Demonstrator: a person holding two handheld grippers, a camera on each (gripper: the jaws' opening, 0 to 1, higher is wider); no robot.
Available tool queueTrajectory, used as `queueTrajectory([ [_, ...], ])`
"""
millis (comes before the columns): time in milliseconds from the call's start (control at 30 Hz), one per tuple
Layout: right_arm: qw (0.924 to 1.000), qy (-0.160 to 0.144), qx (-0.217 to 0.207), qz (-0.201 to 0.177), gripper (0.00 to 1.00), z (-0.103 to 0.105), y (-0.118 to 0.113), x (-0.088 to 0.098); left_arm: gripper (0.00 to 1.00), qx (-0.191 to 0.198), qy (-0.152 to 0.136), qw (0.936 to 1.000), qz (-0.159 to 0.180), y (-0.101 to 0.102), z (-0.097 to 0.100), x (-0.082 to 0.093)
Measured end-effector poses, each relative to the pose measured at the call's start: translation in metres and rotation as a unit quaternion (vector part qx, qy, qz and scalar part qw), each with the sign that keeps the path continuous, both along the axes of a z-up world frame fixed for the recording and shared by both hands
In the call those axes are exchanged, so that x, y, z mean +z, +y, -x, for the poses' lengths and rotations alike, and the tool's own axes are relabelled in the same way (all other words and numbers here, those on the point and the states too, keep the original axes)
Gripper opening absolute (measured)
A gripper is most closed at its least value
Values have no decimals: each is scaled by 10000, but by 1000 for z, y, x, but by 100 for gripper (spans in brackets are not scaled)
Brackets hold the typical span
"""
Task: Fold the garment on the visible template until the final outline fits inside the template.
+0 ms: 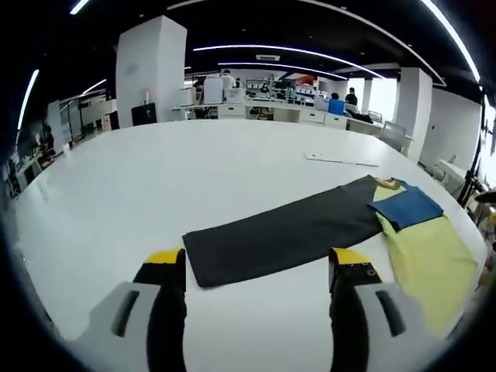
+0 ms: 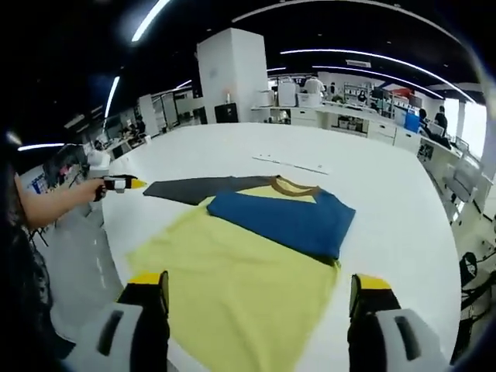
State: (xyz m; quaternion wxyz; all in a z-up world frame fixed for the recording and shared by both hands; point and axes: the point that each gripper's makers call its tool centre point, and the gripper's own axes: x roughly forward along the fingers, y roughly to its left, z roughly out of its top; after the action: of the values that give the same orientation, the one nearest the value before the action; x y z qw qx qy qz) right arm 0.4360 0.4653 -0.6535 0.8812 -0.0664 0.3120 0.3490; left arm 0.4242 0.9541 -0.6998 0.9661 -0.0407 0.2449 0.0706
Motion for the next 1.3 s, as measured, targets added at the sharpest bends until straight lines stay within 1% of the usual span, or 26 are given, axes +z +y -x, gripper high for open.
queueTrajectory([
  [100, 10000, -15, -34, 44, 97, 0, -2, 0, 65, 107, -14, 9999, 14, 6, -1, -4],
  [167, 10000, -13, -49, 47, 96, 1, -2, 1, 60, 208, 36, 9997, 87, 11, -1, -10],
  [333, 9999, 22, -119, 39, 96, 3, -4, 0, 49, 464, 154, 9988, 79, 24, -1, -25],
  [433, 9998, 61, -196, 47, 96, 4, -7, -2, 44, 672, 160, 9973, 260, 29, -2, -33],
  [467, 9997, 73, -215, 53, 96, 4, -8, -2, 41, 704, 175, 9970, 258, 30, -1, -35],
  [533, 9996, 68, -256, 76, 95, 3, -10, -2, 37, 916, 162, 9948, 406, 34, 0, -39],
  [633, 9995, 65, -304, 105, 95, 3, -11, -2, 35, 922, 303, 9950, 225, 36, 1, -43],
  [700, 9994, 43, -330, 117, 94, 3, -12, -1, 33, 982, 319, 9943, 266, 36, 1, -46],
  [767, 9993, 50, -345, 106, 94, 3, -12, -1, 29, 1118, 338, 9923, 404, 37, 2, -50],
  [867, 9993, 50, -346, 106, 94, 3, -11, 0, 25, 1219, 422, 9907, 424, 40, 5, -56],
  [933, 9994, 35, -331, 121, 95, 3, -11, 0, 19, 1315, 459, 9897, 322, 45, 7, -56],
  [967, 9994, 26, -323, 130, 95, 3, -11, 0, 16, 1344, 469, 9893, 321, 46, 8, -56],
  [1067, 9993, 24, -331, 167, 95, 3, -13, 0, 15, 1474, 447, 9870, 463, 50, 8, -57],
  [1100, 9993, 27, -342, 175, 95, 3, -13, -1, 14, 1506, 456, 9867, 419, 52, 8, -57],
  [1133, 9992, 27, -349, 180, 95, 4, -14, -1, 14, 1571, 584, 9854, 286, 55, 12, -57],
  [1167, 9992, 20, -354, 174, 95, 4, -13, -1, 16, 1551, 629, 9857, 206, 55, 12, -58],
  [1233, 9992, 42, -365, 151, 95, 4, -13, -2, 18, 1542, 588, 9860, 222, 53, 10, -60],
  [1300, 9992, 47, -364, 156, 95, 5, -12, -3, 17, 1536, 549, 9863, 247, 52, 9, -59],
])
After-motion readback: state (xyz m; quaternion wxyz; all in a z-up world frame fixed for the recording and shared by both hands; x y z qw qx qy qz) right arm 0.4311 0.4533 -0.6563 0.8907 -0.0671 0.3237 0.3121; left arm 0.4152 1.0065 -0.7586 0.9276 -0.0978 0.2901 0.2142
